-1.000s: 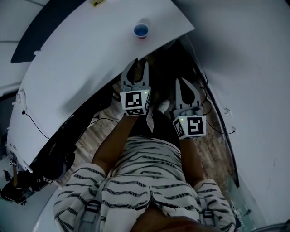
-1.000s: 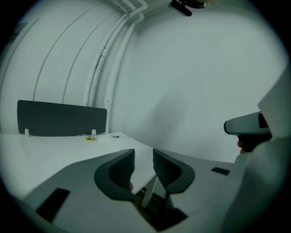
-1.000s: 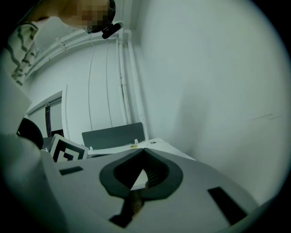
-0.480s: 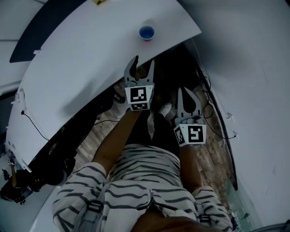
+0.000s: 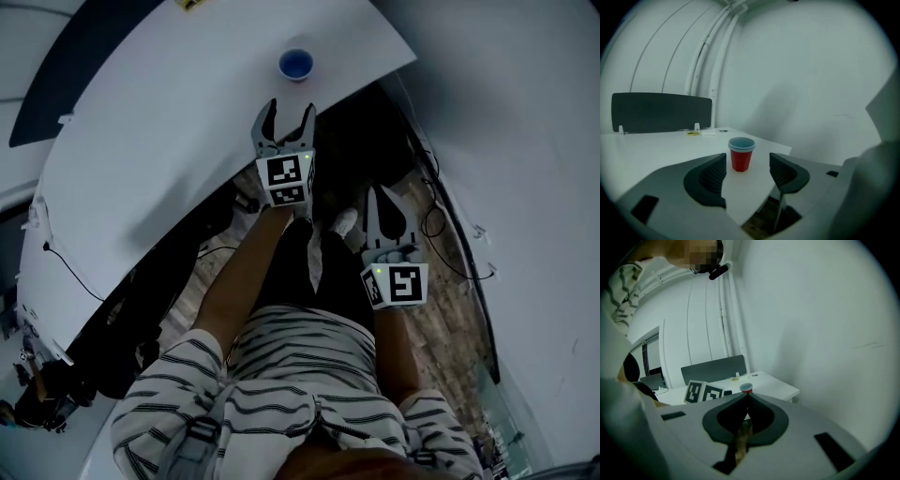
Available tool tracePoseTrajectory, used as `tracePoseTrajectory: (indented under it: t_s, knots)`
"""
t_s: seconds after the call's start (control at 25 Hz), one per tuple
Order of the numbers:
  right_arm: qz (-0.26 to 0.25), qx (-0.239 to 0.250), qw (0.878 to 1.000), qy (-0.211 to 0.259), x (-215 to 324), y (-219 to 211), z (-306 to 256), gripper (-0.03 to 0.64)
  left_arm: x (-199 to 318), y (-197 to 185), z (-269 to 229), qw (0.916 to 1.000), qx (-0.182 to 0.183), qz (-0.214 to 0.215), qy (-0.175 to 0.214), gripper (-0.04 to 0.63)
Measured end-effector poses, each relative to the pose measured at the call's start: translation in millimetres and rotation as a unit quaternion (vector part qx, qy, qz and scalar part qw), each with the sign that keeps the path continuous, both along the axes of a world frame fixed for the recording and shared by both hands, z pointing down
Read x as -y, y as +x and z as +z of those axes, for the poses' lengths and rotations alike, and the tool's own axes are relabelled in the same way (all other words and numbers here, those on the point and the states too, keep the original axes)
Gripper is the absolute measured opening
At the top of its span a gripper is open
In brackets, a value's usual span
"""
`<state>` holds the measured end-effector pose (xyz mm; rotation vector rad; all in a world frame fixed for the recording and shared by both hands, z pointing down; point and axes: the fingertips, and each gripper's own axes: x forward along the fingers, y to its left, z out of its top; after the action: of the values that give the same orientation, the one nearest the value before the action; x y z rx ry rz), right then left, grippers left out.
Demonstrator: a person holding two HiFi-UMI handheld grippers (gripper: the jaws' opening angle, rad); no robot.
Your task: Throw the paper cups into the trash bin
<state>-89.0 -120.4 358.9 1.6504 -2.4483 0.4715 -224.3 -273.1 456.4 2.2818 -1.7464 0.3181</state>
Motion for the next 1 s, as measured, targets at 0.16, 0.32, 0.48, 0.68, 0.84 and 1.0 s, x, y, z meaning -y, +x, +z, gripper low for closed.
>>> tracePoseTrajectory:
  t_s: [0.16,0.32,0.48,0.68,0.84,1.0]
  knots:
    - [0.005,-0.002,1.0,-0.002,4,3,5,0.011,16,0,13,1.0,0.005,-0.001,-0.004,0.293]
    - [0.007,-0.005,1.0,-0.008,10,3,11,0.011,33,2,21,0.9999,0.012,0.002,-0.011,0.302]
    - [-0.001,-0.006,1.0,-0.013,14,-5,13,0.011,46,2,28,0.9997,0.021,0.007,-0.014,0.305]
    - [-0.007,-0.002,1.0,-0.018,18,-15,19,0.011,62,5,36,0.9995,0.027,0.007,-0.017,0.308]
    - [-0.008,-0.005,1.0,-0.019,22,-18,23,0.011,73,1,42,0.9994,0.03,0.003,-0.02,0.311]
    - [-0.005,-0.009,1.0,-0.024,22,-19,26,0.011,80,1,47,0.9992,0.033,0.008,-0.023,0.313]
